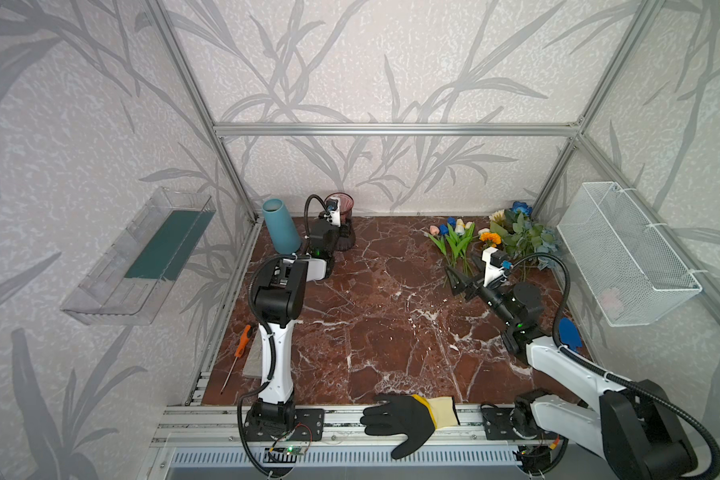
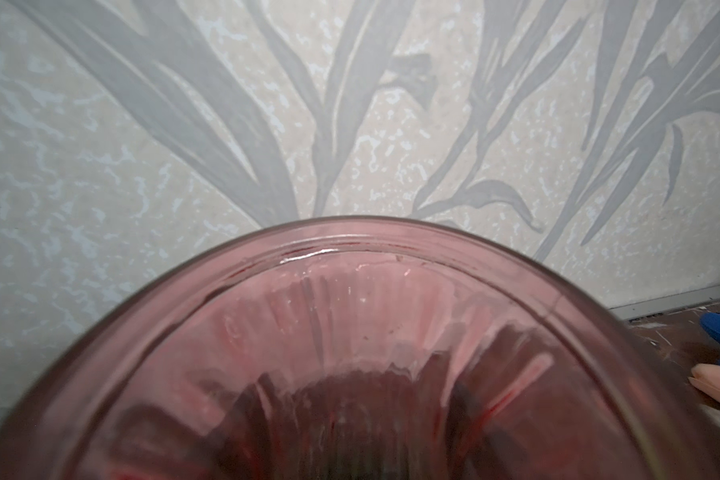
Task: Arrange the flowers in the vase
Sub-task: 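Grasp the pink glass vase rim with the left gripper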
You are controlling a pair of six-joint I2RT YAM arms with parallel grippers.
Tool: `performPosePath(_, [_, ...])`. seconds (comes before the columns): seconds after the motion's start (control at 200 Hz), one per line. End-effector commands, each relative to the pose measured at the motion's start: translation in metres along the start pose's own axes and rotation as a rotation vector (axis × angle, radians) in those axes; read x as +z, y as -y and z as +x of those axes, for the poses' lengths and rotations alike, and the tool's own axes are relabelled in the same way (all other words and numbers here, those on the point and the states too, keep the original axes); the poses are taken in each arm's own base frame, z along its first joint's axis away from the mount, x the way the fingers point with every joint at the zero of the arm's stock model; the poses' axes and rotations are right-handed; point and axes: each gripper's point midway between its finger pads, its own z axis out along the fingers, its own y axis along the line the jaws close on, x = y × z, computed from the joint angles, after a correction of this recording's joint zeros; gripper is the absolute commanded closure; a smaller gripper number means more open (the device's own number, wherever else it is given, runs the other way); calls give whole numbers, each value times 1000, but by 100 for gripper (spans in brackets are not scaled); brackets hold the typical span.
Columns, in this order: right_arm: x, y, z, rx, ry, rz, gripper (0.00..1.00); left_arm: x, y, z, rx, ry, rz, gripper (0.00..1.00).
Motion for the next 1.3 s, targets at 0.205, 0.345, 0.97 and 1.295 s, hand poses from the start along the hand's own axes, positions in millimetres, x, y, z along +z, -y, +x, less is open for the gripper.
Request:
performPosePath(0.205, [6, -5, -25, -43, 50, -19, 2, -46, 116, -47, 49, 108, 277, 72])
performPosePath(0.345, [8, -10, -24, -39, 49, -48, 2, -62, 164, -59, 43, 156, 352, 72])
performPosePath(0.97, [10, -19, -28, -44, 74, -84, 3, -75, 213, -60, 0, 169, 423, 45])
performPosePath(1.295, [9, -19, -35, -53, 94, -79, 3, -76, 214, -60, 16, 140, 428, 1])
